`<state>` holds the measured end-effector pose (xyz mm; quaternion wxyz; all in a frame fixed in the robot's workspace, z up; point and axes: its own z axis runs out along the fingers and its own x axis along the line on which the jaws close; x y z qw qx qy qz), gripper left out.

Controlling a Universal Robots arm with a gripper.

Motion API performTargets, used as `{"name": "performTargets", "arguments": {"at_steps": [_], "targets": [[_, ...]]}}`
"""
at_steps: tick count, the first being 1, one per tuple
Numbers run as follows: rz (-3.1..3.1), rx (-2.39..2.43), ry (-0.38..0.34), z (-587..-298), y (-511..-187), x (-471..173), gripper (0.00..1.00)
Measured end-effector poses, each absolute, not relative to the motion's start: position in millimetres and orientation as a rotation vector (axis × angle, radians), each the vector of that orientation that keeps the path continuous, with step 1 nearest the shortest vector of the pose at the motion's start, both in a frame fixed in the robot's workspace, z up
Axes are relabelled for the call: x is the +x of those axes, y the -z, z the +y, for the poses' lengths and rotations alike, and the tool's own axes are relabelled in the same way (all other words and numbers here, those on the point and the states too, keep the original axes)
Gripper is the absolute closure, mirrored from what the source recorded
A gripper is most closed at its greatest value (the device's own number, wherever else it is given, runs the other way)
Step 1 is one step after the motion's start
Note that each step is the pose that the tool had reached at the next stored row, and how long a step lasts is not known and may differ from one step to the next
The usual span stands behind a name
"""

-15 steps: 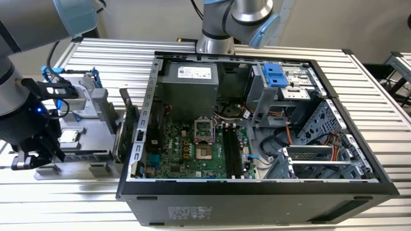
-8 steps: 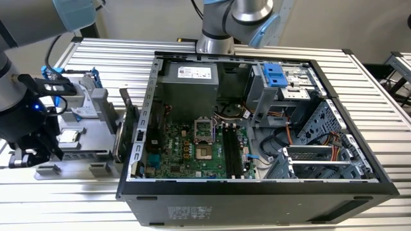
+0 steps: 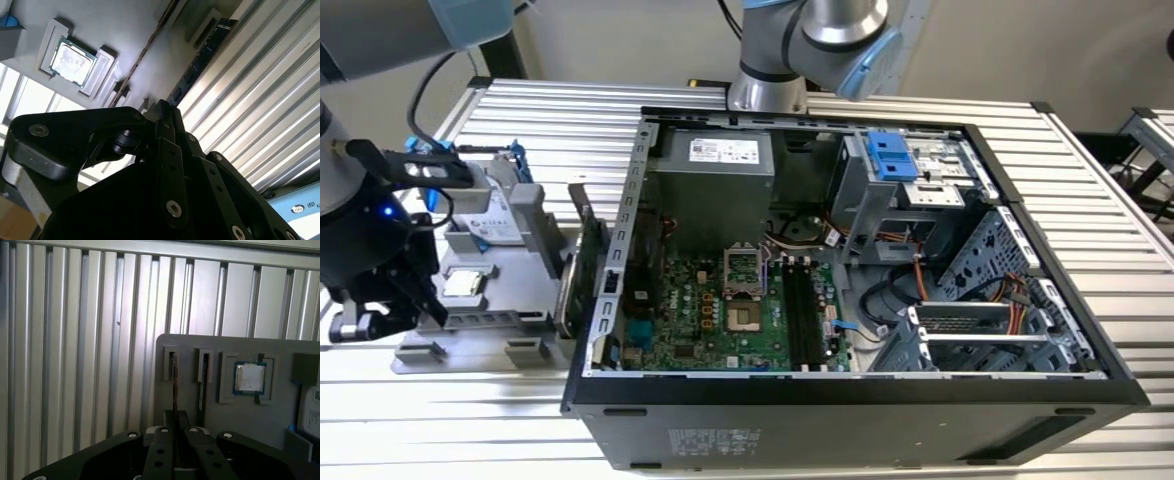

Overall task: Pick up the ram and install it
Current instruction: 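Pick up the ram and move it above insertion slot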

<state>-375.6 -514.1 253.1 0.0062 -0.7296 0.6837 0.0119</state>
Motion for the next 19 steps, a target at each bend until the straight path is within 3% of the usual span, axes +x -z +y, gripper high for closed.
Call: {"name": "performTargets", "arguments": {"at_steps": [19], "targets": [[2.133,-2.276,-0.051,-514.1,-272.4,-375.6,1.00]]}}
